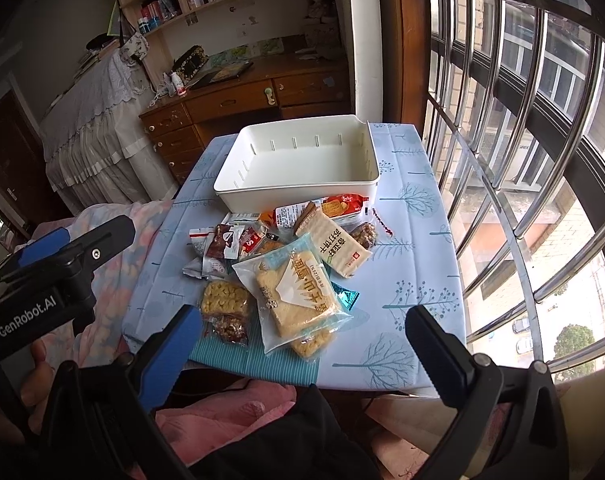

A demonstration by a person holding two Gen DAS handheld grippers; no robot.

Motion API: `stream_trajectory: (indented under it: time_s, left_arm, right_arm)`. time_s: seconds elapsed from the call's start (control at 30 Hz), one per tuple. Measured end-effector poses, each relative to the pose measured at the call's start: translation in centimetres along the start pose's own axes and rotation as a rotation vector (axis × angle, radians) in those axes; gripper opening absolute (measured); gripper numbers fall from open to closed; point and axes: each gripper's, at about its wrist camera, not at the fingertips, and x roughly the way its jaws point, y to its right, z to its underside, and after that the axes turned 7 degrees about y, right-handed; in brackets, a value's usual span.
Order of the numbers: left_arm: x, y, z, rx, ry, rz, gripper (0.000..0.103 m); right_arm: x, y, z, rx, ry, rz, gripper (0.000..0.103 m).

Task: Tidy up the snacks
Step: 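Move both grippers toward the snack pile in front of the white tray, then grasp the clear bag of yellow puffs with the left gripper while the right grasps the clear cracker bag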

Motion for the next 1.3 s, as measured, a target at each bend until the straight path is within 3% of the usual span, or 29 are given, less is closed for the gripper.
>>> stream_trajectory:
  time_s: [0.27,0.67,1.07,1.3]
  left_arm:
    - [0.2,-1.1,1.0,-0.047,-0.052,0.000,0.102]
    - [4.1,-3.0,3.4,-0.111,-0.218,-0.004,0.101]
    - [10.5,-4.7,6.1,-0.169,-0.386,-0.003,0.101]
    - [14.9,-5.1,7.8,-0.158,-0.488,0.001,0.101]
  right_arm:
    - [-0.4,-0.6,0.6,-0.022,-0.012,-0.020,0.098]
    - [1.0,-2.1,1.4,-0.093,-0.027,-0.058,0.094]
    - [3.0,-3.1,2.0,-0.214,0.045,-0.063,0.094]
    - [5.3,-4.0,3.2,-0.332,0.040,0.008,0.094]
